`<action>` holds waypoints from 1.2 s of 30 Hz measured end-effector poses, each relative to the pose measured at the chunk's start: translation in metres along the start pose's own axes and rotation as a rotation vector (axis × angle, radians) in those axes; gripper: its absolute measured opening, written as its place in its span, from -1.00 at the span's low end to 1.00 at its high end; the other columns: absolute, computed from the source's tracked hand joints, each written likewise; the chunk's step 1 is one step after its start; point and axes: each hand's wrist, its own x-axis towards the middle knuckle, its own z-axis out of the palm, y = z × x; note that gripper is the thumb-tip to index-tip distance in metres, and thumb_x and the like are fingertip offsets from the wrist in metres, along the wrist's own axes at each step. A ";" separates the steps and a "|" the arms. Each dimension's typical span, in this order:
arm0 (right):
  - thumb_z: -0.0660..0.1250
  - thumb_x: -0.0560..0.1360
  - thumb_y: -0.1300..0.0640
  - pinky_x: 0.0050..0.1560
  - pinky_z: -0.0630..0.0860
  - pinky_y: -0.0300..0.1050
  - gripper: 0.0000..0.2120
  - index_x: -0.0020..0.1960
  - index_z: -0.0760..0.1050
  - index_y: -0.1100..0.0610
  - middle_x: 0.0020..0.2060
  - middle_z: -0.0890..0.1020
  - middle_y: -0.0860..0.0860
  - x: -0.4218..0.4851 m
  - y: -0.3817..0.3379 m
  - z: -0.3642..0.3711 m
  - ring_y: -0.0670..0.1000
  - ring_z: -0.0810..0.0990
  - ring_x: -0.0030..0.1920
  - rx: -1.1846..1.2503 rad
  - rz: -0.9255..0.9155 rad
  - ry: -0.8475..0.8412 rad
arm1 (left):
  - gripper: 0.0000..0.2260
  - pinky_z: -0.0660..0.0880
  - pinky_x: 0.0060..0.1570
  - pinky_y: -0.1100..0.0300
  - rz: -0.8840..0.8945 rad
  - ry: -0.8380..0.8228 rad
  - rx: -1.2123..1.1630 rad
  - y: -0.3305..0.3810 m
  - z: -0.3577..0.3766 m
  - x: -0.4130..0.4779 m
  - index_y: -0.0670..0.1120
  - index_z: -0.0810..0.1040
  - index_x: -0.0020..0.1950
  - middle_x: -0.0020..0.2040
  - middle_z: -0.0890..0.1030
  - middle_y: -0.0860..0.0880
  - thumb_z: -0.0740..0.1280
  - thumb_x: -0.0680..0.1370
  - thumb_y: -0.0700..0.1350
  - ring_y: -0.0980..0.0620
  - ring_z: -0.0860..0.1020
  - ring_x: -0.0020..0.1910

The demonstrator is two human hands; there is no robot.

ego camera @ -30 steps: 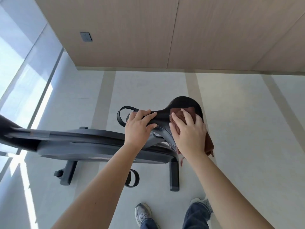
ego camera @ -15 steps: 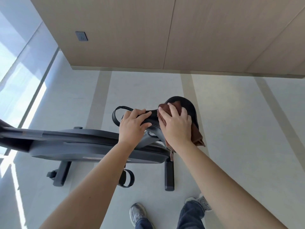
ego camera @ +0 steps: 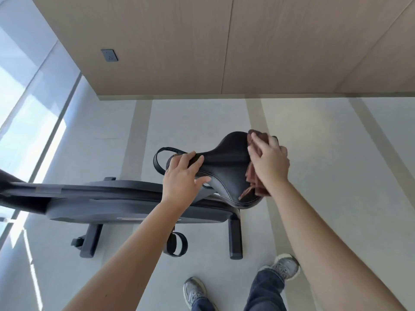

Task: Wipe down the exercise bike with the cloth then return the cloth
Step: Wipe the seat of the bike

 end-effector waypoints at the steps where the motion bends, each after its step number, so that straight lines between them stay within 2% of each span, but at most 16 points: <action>1: 0.21 0.54 0.01 0.20 0.38 0.07 -0.64 0.33 0.39 -0.08 0.30 0.41 0.06 0.010 0.007 -0.002 0.22 0.39 0.20 0.135 0.059 -0.057 | -0.54 0.41 0.16 -0.10 0.001 -0.008 -0.001 0.002 0.001 -0.001 -0.09 0.52 0.25 0.30 0.47 -0.13 0.44 0.40 0.02 -0.20 0.37 0.25; 2: 0.21 0.54 0.03 0.28 0.35 0.05 -0.63 0.34 0.38 -0.06 0.31 0.39 0.05 0.010 0.012 -0.004 0.18 0.39 0.23 0.269 0.079 -0.101 | -0.53 0.38 0.19 -0.11 0.006 -0.018 -0.007 0.004 0.001 -0.001 -0.08 0.50 0.26 0.34 0.43 -0.13 0.44 0.40 0.04 -0.20 0.34 0.29; 4: 0.25 0.53 0.10 0.34 0.29 -0.08 -0.65 0.31 0.43 0.01 0.31 0.39 0.07 -0.011 0.018 -0.004 0.09 0.39 0.29 0.428 0.039 -0.062 | -0.49 0.30 0.26 -0.16 0.054 -0.043 -0.027 0.011 0.003 0.002 -0.08 0.48 0.29 0.39 0.36 -0.14 0.43 0.39 0.07 -0.20 0.29 0.35; 7: 0.28 0.52 0.17 0.33 0.24 -0.21 -0.67 0.28 0.46 0.04 0.32 0.38 0.08 -0.063 0.024 0.005 -0.10 0.32 0.31 0.519 -0.015 0.076 | -0.36 0.14 0.32 -0.16 0.099 -0.144 0.024 0.023 0.008 0.011 -0.03 0.41 0.35 0.44 0.28 -0.08 0.42 0.34 0.19 -0.15 0.21 0.41; 9: 0.28 0.52 0.17 0.33 0.23 -0.22 -0.66 0.28 0.45 0.02 0.33 0.38 0.07 -0.070 0.027 0.010 -0.11 0.31 0.31 0.555 -0.006 0.106 | -0.28 0.09 0.30 -0.17 0.095 -0.181 0.104 0.029 0.013 0.015 0.02 0.37 0.37 0.45 0.28 -0.04 0.42 0.28 0.25 -0.11 0.18 0.42; 11: 0.30 0.51 0.18 0.32 0.24 -0.29 -0.69 0.24 0.49 0.07 0.30 0.42 0.09 -0.047 0.029 0.007 -0.07 0.35 0.32 0.593 -0.024 0.072 | -0.24 0.13 0.26 -0.18 0.079 -0.166 0.111 0.032 0.015 0.016 0.01 0.41 0.35 0.42 0.33 -0.04 0.46 0.22 0.25 -0.12 0.22 0.40; 13: 0.30 0.51 0.16 0.29 0.20 -0.38 -0.70 0.24 0.50 0.07 0.32 0.41 0.06 -0.010 0.028 0.001 -0.08 0.35 0.33 0.589 -0.066 -0.042 | -0.25 0.17 0.24 -0.20 0.070 -0.149 0.098 0.034 0.015 0.017 0.00 0.45 0.32 0.39 0.38 -0.07 0.50 0.18 0.21 -0.15 0.27 0.38; 17: 0.29 0.51 0.09 0.27 0.17 -0.37 -0.68 0.27 0.46 -0.04 0.35 0.37 -0.02 0.037 0.028 -0.003 -0.08 0.32 0.36 0.557 -0.123 -0.262 | -0.28 0.27 0.16 -0.31 0.078 -0.118 0.107 0.041 0.012 0.017 -0.07 0.52 0.25 0.30 0.47 -0.15 0.55 0.15 0.15 -0.24 0.37 0.30; 19: 0.31 0.50 0.11 0.29 0.19 -0.37 -0.67 0.24 0.47 -0.11 0.34 0.37 -0.03 0.028 0.035 -0.002 -0.13 0.32 0.34 0.634 -0.105 -0.252 | -0.29 0.31 0.11 -0.35 0.088 -0.101 0.111 0.044 0.010 0.016 -0.09 0.55 0.21 0.26 0.51 -0.18 0.57 0.12 0.12 -0.27 0.42 0.24; 21: 0.32 0.49 0.15 0.28 0.18 -0.46 -0.65 0.20 0.45 -0.18 0.31 0.38 -0.06 0.008 0.046 0.001 -0.26 0.29 0.31 0.736 -0.079 -0.204 | -0.30 0.35 0.06 -0.36 0.102 -0.081 0.115 0.044 0.010 0.016 -0.11 0.57 0.19 0.22 0.54 -0.19 0.58 0.10 0.11 -0.29 0.46 0.19; 24: 0.34 0.48 0.21 0.23 0.18 -0.56 -0.62 0.18 0.44 -0.18 0.22 0.40 -0.17 0.002 0.054 0.004 -0.42 0.28 0.25 0.829 -0.102 -0.183 | -0.31 0.36 0.03 -0.37 0.093 -0.079 0.118 0.046 0.010 0.019 -0.10 0.58 0.18 0.21 0.55 -0.17 0.57 0.10 0.13 -0.28 0.47 0.19; 26: 0.34 0.47 0.19 0.24 0.24 -0.51 -0.64 0.19 0.47 -0.14 0.16 0.42 -0.22 0.027 0.051 0.004 -0.35 0.36 0.22 0.833 -0.105 -0.286 | -0.31 0.37 0.01 -0.38 0.079 -0.084 0.120 0.046 0.010 0.020 -0.09 0.58 0.18 0.21 0.55 -0.17 0.56 0.11 0.14 -0.28 0.47 0.19; 29: 0.33 0.48 0.15 0.24 0.37 -0.25 -0.71 0.18 0.52 -0.07 0.13 0.52 -0.08 0.085 0.041 0.000 -0.11 0.49 0.18 0.773 -0.134 -0.612 | -0.30 0.37 0.05 -0.35 0.061 -0.113 0.135 0.047 0.010 0.020 -0.06 0.56 0.20 0.23 0.53 -0.13 0.54 0.12 0.17 -0.25 0.46 0.21; 31: 0.32 0.49 0.14 0.21 0.40 -0.21 -0.73 0.15 0.54 -0.09 0.12 0.54 -0.04 0.110 0.036 -0.003 -0.06 0.51 0.16 0.734 -0.174 -0.804 | -0.30 0.34 0.11 -0.33 0.032 -0.135 0.125 0.046 0.010 0.020 -0.04 0.54 0.23 0.27 0.50 -0.10 0.53 0.14 0.18 -0.21 0.43 0.25; 33: 0.30 0.51 0.15 0.22 0.38 -0.23 -0.73 0.16 0.54 -0.10 0.11 0.53 -0.08 0.109 0.040 -0.001 -0.10 0.50 0.17 0.775 -0.187 -0.826 | -0.30 0.30 0.15 -0.32 -0.006 -0.151 0.100 0.046 0.009 0.020 -0.01 0.52 0.25 0.30 0.47 -0.08 0.48 0.18 0.23 -0.18 0.39 0.29; 36: 0.28 0.52 0.19 0.28 0.32 -0.27 -0.70 0.18 0.51 -0.10 0.18 0.47 -0.14 0.075 0.058 0.003 -0.17 0.43 0.25 0.928 -0.159 -0.649 | -0.31 0.29 0.14 -0.35 -0.021 -0.161 0.081 0.047 0.009 0.019 0.00 0.52 0.25 0.31 0.46 -0.08 0.44 0.19 0.26 -0.17 0.38 0.30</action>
